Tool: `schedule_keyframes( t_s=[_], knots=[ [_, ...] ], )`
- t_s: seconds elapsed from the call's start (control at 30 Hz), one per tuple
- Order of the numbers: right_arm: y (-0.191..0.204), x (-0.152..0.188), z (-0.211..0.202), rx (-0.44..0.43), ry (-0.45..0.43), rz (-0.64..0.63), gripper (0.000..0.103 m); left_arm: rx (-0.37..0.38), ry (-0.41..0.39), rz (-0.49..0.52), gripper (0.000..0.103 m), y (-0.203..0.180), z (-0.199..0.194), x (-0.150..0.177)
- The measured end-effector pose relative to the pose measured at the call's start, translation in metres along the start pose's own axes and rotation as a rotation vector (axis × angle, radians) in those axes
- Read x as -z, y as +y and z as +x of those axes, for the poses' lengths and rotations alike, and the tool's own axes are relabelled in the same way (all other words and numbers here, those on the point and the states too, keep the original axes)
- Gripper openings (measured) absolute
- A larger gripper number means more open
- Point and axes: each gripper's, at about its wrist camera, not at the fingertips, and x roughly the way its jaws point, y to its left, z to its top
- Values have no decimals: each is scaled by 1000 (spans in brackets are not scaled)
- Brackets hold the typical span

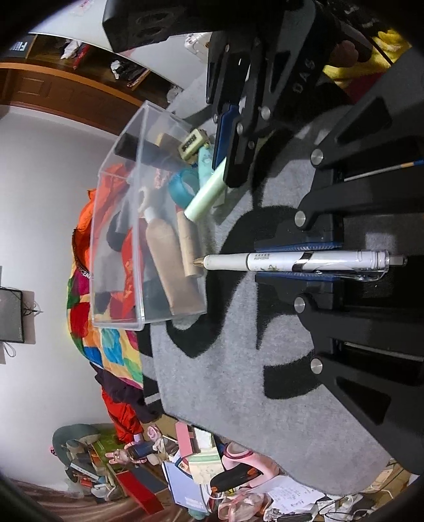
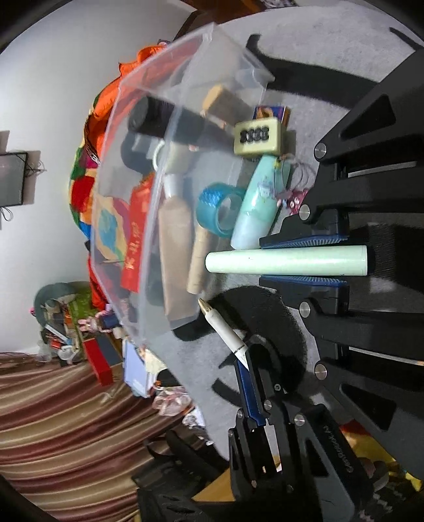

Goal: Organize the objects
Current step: 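Drop the white pen into the box with the left tool while the right drops the mint tube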

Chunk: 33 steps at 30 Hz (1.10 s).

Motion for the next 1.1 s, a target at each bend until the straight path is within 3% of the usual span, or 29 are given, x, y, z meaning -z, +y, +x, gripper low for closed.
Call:
schedule_keyframes(
  t_s=[0.67, 1.1],
  knots=[
    [-29, -18, -80, 44, -208, 74, 14, 21, -130, -20, 10, -13, -43, -33],
    [-62, -42, -86, 140, -255, 121, 14, 36, -168, -21, 10, -15, -36, -71]
  ],
)
